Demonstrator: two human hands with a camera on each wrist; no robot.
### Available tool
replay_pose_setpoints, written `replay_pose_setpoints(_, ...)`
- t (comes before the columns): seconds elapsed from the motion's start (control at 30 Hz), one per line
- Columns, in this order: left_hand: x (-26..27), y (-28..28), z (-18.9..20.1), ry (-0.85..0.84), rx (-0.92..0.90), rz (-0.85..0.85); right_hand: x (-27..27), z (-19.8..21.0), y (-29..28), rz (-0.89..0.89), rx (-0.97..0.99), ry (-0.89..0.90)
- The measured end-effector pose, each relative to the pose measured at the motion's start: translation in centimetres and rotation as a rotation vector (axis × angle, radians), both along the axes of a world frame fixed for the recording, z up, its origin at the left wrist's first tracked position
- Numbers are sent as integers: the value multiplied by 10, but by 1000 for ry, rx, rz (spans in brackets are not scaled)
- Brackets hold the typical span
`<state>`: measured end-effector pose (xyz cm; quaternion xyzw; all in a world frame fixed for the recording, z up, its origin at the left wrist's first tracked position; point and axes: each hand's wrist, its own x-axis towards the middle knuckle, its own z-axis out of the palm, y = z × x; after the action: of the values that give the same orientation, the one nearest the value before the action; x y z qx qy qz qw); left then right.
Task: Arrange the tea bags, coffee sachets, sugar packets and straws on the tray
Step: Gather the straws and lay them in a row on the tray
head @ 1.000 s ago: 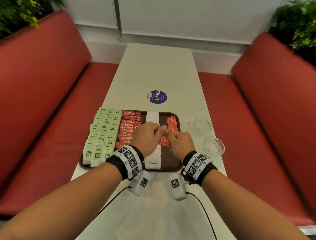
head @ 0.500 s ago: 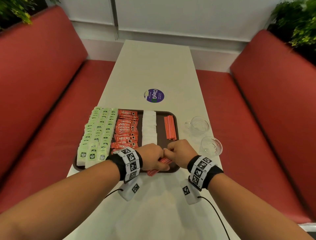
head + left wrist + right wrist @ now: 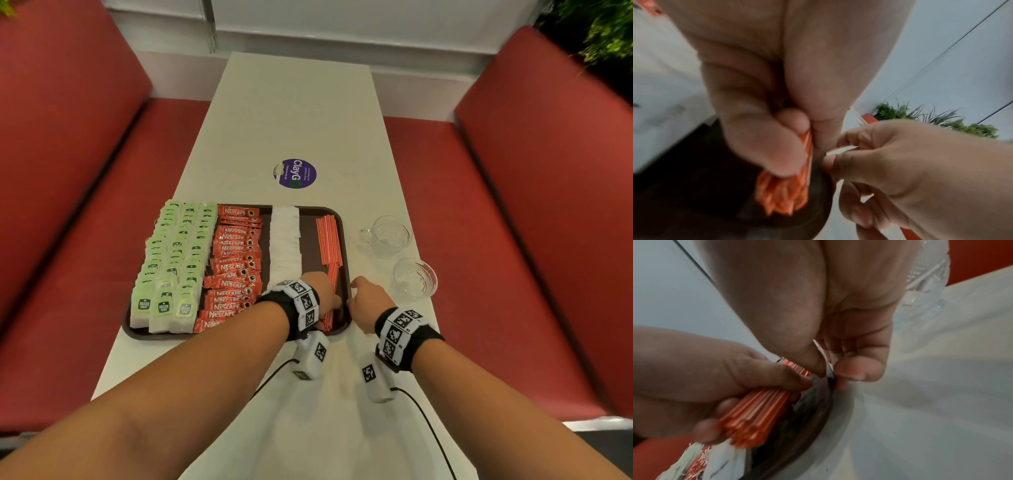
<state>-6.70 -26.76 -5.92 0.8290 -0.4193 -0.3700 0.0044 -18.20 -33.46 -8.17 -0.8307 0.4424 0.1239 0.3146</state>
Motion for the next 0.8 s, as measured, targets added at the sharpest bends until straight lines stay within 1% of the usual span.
replay_pose_setpoints(0.17,-5,-14,-10,11,-64,163,2,-4,-2,13,48,5)
replay_pose_setpoints(0.23,-7,-15,-11,-1,-93,188,0,-4,-4,5,74,-7)
replay_pose_setpoints(0.47,-9,-6,-5,-170,-106,44,0,-10,-4,-1,88,-36)
replay_pose_setpoints(0.7,-17,6,-1,-242,-42,-94,-4,-11,-3,3,114,-67)
replay_pose_setpoints(0.8,-22,7,-4,-251,-51,-118,-5,-11,-4,6,120,-67)
